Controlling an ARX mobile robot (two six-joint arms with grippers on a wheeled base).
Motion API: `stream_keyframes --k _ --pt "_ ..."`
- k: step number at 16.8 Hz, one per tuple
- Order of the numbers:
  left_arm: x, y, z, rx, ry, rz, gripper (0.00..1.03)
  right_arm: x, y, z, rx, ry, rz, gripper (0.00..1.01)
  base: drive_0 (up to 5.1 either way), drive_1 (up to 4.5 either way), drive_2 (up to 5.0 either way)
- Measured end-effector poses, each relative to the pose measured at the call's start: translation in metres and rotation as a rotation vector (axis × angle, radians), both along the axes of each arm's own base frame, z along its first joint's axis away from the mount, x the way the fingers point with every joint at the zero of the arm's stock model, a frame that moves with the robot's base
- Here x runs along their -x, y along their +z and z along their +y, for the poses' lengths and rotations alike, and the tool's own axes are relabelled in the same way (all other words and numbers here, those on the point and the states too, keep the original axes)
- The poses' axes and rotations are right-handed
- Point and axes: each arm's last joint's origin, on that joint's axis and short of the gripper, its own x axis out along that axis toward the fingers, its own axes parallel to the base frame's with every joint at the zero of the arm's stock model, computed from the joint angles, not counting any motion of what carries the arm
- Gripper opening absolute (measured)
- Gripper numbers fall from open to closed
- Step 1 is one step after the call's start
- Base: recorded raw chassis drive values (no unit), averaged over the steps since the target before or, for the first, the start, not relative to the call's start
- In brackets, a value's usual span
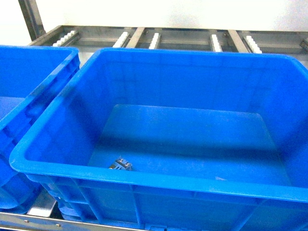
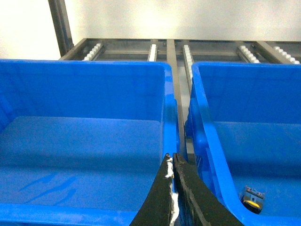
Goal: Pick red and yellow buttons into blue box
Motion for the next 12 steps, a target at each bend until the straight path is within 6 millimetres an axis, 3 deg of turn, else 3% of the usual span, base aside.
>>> stream_keyframes --k 12 --pt "0.027 0.009 0.000 -0.001 0.000 -0.033 0.02 0.026 0.006 0.000 0.000 0.000 -0.019 0.02 0.0 0.00 0.0"
